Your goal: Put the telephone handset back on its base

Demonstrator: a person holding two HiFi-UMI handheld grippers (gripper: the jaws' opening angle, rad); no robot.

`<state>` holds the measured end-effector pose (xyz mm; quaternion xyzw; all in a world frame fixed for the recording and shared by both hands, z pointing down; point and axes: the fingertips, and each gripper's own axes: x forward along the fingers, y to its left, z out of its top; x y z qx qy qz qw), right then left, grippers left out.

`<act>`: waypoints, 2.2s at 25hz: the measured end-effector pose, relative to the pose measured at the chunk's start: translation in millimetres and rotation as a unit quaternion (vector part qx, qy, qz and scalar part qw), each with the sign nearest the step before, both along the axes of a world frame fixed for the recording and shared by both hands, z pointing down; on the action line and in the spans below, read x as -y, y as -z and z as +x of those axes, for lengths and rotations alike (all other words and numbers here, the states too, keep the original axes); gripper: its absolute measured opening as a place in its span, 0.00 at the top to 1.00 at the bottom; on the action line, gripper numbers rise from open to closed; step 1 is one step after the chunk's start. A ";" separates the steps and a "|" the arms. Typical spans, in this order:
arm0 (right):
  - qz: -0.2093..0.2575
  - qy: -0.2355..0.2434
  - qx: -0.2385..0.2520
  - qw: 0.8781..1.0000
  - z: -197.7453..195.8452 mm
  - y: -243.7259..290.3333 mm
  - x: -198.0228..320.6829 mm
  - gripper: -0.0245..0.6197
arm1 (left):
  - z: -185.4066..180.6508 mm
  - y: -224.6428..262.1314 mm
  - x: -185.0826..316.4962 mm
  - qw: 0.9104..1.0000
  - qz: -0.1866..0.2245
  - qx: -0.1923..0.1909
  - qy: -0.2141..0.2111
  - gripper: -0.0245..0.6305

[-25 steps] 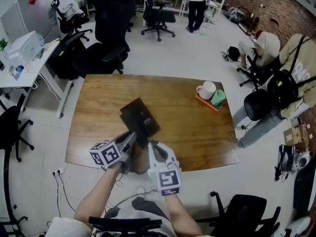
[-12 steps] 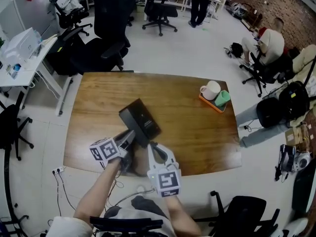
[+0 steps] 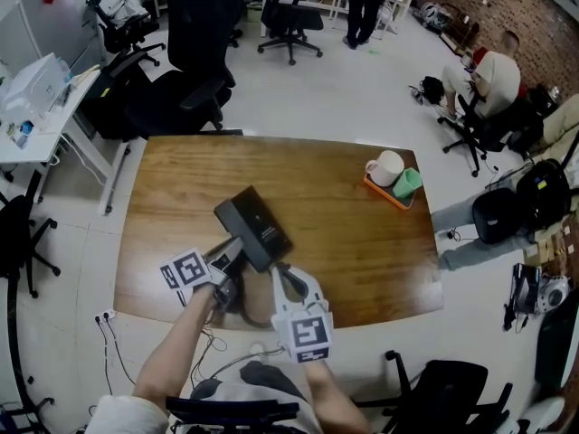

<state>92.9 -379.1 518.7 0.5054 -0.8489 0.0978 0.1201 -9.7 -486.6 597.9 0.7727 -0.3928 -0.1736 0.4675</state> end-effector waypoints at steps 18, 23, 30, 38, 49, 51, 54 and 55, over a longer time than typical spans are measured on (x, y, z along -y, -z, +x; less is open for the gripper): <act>-0.006 0.010 0.001 1.000 -5.2 -5.4 0.9 0.96 | -2.5 -17.1 -0.3 0.998 -0.018 -0.052 -0.011 0.86; -0.006 0.013 0.003 1.000 -7.3 -6.1 1.4 0.96 | -4.7 -18.3 1.3 0.998 -0.025 -0.053 -0.001 0.85; -0.007 0.018 0.007 1.000 -13.8 -7.6 2.7 0.96 | -13.6 -18.9 4.7 0.998 -0.033 -0.043 0.016 0.78; -0.002 0.020 0.011 1.000 -18.4 -4.0 3.2 0.96 | -22.1 -17.7 -1.4 0.999 -0.032 -0.029 0.021 0.78; 0.012 0.021 0.019 1.000 -20.7 14.4 -11.7 0.96 | -18.8 11.3 -30.3 1.000 0.015 0.019 0.005 0.93; 0.018 0.022 0.020 0.999 -21.5 21.8 -14.0 0.96 | -15.7 20.8 -37.1 0.999 0.030 0.033 0.000 0.95; 0.028 0.022 0.020 0.999 -25.3 33.2 -15.7 0.96 | -12.9 40.2 -42.9 0.998 0.056 0.039 -0.005 0.97; 0.031 0.022 0.019 0.999 -27.0 36.3 -17.4 0.96 | -12.0 45.2 -45.8 0.997 0.064 0.041 -0.007 0.97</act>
